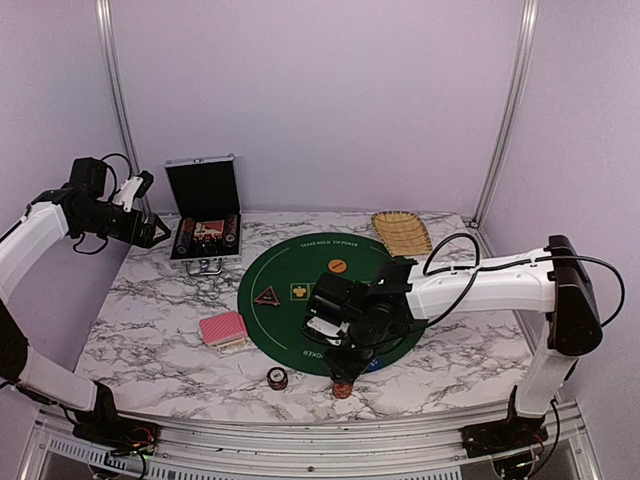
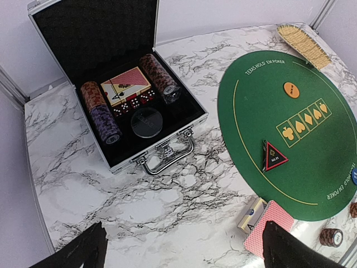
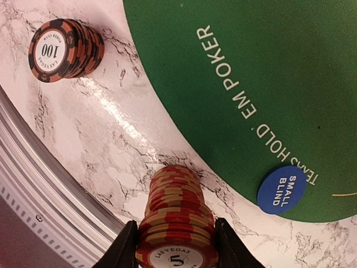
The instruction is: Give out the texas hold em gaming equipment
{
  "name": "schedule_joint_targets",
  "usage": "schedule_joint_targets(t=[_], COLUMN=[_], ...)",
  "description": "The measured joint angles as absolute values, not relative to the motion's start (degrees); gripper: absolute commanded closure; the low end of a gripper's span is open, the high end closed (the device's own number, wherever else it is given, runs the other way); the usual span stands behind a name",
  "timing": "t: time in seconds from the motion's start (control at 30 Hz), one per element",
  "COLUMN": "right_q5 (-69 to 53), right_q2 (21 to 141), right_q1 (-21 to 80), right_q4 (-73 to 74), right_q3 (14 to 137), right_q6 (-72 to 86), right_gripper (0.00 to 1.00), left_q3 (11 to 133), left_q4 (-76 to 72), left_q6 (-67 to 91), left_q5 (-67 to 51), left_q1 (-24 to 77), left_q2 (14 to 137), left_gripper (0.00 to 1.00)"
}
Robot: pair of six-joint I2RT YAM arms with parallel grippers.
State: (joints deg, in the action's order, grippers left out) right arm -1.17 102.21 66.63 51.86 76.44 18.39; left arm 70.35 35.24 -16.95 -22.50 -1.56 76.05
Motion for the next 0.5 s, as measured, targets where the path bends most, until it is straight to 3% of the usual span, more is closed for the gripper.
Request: schedule_joint_targets(t=[0.27, 0.5], right_q5=[0.64, 4.29], right_q2=[102.21, 103.66], right_q1=[64.75, 54.81], right_q4=[55.44, 56.10], right_q3=[84.29, 92.68], right_q6=[18.31, 16.43], right_gripper=[0.89, 0.90], left_q3=[70.35, 70.35], left_q4=[35.27, 35.35], left_q6=[-16.95, -16.95], left_q5=[-22.48, -22.48], left_q1=[-1.56, -1.56], left_q2=[76.05, 76.05], left_gripper=[0.01, 0.01])
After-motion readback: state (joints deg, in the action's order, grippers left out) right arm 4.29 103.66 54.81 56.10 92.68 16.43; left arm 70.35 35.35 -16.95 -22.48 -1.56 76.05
